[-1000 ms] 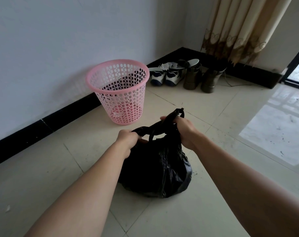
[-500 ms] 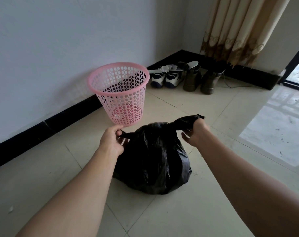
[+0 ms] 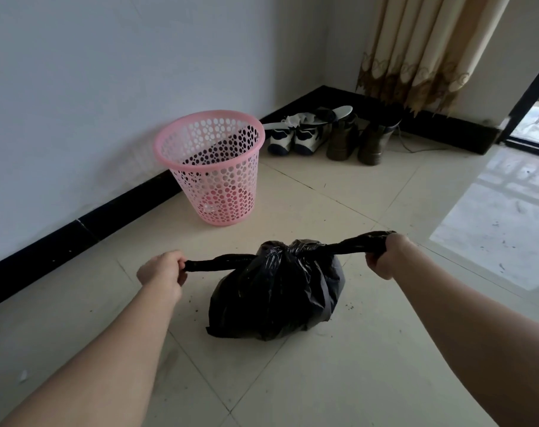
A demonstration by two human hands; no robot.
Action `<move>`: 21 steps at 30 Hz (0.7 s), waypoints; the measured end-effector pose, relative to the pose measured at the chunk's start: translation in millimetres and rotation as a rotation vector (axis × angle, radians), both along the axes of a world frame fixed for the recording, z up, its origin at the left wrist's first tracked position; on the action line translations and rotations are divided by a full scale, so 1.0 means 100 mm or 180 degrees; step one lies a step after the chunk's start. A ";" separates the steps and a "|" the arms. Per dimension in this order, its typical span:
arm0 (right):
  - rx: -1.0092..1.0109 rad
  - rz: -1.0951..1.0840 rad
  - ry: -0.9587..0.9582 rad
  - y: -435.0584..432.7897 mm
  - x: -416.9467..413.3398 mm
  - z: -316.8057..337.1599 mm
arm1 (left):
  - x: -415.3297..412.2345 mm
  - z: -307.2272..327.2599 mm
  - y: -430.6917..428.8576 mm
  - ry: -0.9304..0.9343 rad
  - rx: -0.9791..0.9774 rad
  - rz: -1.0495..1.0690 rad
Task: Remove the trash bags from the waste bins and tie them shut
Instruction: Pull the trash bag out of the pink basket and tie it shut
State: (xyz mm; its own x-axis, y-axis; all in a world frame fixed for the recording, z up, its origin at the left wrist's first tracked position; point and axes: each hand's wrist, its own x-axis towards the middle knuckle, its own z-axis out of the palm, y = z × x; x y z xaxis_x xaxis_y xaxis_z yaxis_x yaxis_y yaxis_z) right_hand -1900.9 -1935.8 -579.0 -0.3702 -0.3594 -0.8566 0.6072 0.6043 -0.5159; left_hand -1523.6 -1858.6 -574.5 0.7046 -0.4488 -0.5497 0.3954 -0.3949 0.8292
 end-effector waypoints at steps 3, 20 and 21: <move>-0.0407 0.0937 0.0032 0.03 0.05 0.02 | -0.07 0.00 -0.01 -0.0974 0.0128 -0.0660; -0.1548 0.2320 -0.0482 0.17 0.88 0.08 | -0.59 0.11 -0.12 0.1568 -0.0629 -0.0615; -0.1529 0.2542 0.0152 0.20 0.98 0.03 | -0.61 0.12 -0.13 0.1591 -0.0608 -0.0650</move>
